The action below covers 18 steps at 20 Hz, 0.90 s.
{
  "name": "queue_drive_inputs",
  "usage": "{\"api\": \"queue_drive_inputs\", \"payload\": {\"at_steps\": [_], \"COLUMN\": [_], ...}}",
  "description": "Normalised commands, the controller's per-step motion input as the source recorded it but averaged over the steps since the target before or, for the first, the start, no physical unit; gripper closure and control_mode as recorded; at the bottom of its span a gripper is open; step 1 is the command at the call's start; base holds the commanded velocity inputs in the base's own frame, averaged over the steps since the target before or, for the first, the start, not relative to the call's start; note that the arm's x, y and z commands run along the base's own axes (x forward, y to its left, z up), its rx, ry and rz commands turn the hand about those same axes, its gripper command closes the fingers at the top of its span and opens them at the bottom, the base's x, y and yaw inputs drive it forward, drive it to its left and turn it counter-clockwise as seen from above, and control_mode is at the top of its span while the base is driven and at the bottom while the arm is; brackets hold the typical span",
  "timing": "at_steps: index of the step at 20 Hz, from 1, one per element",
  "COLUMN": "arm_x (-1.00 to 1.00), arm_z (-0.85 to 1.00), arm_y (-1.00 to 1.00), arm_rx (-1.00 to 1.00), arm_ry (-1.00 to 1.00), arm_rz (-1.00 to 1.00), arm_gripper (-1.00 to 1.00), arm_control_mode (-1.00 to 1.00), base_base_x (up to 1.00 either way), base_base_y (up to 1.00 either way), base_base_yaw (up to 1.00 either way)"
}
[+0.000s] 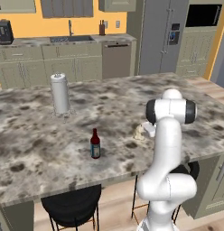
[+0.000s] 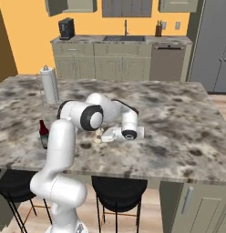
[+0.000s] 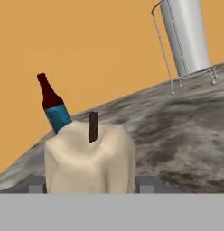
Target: Get the candle and the beer from the cabinet and move them to the dining counter.
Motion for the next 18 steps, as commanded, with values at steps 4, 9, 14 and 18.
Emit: {"api": "queue_drive_inputs", "payload": {"at_steps": [4, 9, 14, 18], "arm_x": [-0.01, -0.06, -0.01, 0.0], "arm_z": [-0.19, 0.0, 0.0, -0.01], "arm_y": [0.3, 0.55, 0.61, 0.37], "arm_rx": [-0.06, -0.2, -0.24, -0.19], "arm_ry": [-0.09, -0.09, -0.05, -0.09], "arm_rz": [0.0, -0.04, -0.09, -0.07], "arm_gripper": [1.0, 1.0, 1.0, 1.0], "arm_control_mode": [-1.0, -1.0, -1.0, -1.0], "base_base_x": [0.0, 0.0, 0.0, 0.0], "base_base_y": [0.0, 0.0, 0.0, 0.0], "base_base_yaw": [0.0, 0.0, 0.0, 0.0]}}
